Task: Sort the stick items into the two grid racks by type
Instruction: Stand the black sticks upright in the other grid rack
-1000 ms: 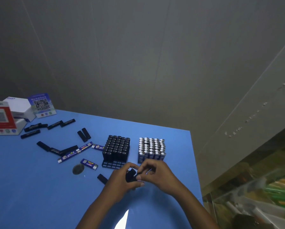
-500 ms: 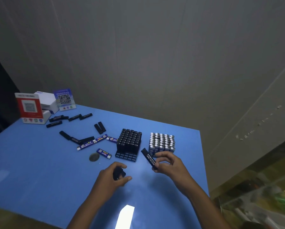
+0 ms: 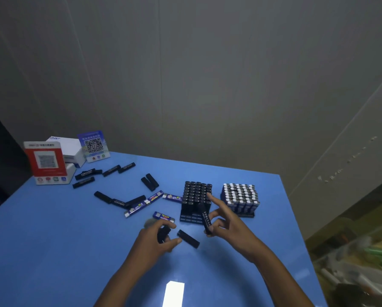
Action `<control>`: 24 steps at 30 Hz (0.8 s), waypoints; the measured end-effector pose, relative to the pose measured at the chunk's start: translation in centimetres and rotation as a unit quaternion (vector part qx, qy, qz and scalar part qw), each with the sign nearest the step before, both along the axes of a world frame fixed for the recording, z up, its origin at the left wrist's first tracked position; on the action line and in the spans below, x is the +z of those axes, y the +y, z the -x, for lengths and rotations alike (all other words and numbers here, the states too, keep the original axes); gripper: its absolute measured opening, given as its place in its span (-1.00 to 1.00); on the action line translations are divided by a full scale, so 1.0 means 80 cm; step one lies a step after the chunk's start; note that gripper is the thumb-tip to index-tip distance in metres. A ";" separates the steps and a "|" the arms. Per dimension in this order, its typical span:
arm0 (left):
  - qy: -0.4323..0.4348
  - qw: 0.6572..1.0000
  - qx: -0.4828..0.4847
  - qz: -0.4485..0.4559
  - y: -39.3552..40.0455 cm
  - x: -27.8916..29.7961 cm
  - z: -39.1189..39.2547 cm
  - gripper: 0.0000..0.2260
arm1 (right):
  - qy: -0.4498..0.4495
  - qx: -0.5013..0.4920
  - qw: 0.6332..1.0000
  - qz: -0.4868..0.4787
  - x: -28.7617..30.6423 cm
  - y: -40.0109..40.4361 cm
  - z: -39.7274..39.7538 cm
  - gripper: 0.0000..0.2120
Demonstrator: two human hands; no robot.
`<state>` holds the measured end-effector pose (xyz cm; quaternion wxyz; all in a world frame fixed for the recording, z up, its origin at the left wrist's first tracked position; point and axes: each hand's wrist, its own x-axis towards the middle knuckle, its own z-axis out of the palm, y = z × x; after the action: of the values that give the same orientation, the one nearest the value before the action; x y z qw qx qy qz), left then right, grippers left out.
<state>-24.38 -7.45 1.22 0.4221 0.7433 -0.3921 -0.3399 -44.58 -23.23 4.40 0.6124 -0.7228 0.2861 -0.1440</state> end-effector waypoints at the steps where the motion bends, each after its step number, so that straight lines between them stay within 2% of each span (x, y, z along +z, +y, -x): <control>1: 0.000 1.000 -0.006 0.000 0.003 -0.001 -0.010 -0.74 | 0.004 0.000 1.000 0.012 0.000 0.005 -0.008 -0.27; 5: 0.002 1.000 -0.020 0.004 0.004 -0.003 -0.040 -0.75 | 0.008 -0.012 0.999 0.052 0.000 0.019 -0.034 -0.33; 14: 0.011 0.999 -0.041 -0.002 -0.017 -0.006 -0.053 -0.78 | 0.056 -0.117 0.976 0.173 -0.014 -0.007 -0.056 -0.75; 24: 0.007 1.000 -0.021 -0.012 -0.050 -0.017 -0.046 -0.80 | 0.083 -0.096 0.960 0.250 -0.051 -0.058 -0.063 -0.80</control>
<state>-20.70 -11.49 -0.16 0.4088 0.7377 -0.4005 -0.3583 -39.51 -27.88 0.32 0.3693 -0.8316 0.3584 -0.2087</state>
